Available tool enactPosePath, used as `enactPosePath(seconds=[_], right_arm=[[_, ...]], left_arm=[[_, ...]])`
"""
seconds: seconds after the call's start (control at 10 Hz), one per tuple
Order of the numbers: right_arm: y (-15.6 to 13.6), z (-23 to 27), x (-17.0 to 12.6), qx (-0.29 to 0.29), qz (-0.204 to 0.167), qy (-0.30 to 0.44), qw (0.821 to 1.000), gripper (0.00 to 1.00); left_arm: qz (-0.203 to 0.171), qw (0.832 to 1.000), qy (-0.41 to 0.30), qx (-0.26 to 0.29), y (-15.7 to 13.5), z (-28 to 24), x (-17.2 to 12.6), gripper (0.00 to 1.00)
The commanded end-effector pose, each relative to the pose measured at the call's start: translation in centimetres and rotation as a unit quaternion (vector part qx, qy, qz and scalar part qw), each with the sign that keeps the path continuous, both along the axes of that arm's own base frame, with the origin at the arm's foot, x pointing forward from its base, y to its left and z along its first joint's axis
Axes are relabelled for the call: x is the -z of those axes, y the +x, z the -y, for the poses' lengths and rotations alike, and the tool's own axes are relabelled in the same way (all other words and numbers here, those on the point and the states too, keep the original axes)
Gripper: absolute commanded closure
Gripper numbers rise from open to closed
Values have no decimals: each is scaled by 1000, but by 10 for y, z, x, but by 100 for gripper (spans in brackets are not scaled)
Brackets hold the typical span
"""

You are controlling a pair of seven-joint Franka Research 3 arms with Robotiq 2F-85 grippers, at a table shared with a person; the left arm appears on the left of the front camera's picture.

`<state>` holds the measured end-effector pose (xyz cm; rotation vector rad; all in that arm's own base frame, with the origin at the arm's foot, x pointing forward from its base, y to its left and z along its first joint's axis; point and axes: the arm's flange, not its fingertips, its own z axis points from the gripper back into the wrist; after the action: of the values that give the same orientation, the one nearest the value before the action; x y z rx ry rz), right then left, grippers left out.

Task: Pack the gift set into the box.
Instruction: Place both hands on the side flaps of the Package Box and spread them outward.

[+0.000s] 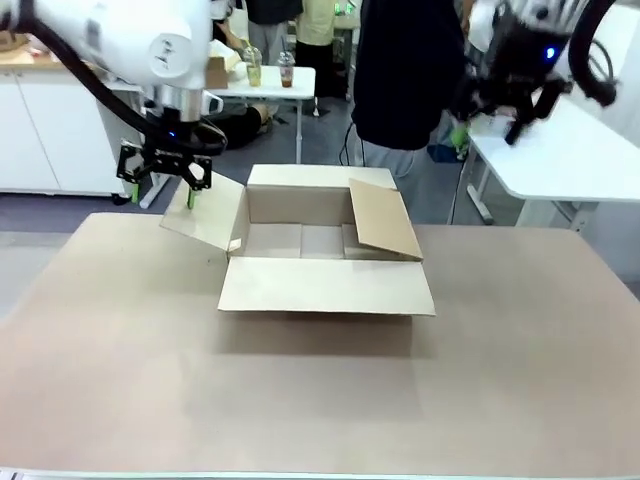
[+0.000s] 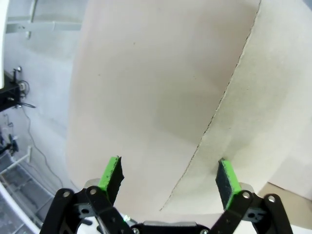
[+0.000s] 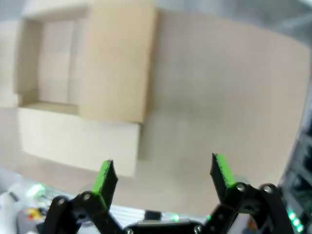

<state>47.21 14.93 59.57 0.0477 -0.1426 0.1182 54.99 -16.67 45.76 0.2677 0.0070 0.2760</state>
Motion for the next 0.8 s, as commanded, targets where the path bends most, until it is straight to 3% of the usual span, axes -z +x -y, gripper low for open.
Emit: enactPosePath(seconds=[0.0,0.1,0.2,0.3,0.4,0.5,0.7], right_arm=[[-2,-20,-8,-50,-98,-72,991,0],[-47,-4,3,-170,-27,76,982,0],[3,-6,10,-8,-55,-49,997,0],[-5,-16,10,-67,-62,-29,995,0],[11,-36,3,-59,-69,-79,993,0],[65,-75,1,-44,-33,-128,990,0],[137,-115,0,-66,-29,-133,989,0]], left_arm=[[1,1000,9,-1,0,-1,-3,0],[1,1000,9,-1,0,-1,-3,0],[1,1000,9,-1,0,-1,-3,0],[1,1000,9,-1,0,-1,-3,0],[1,1000,9,-1,0,-1,-3,0],[1,1000,9,-1,0,-1,-3,0],[1,1000,9,-1,0,-1,-3,0]])
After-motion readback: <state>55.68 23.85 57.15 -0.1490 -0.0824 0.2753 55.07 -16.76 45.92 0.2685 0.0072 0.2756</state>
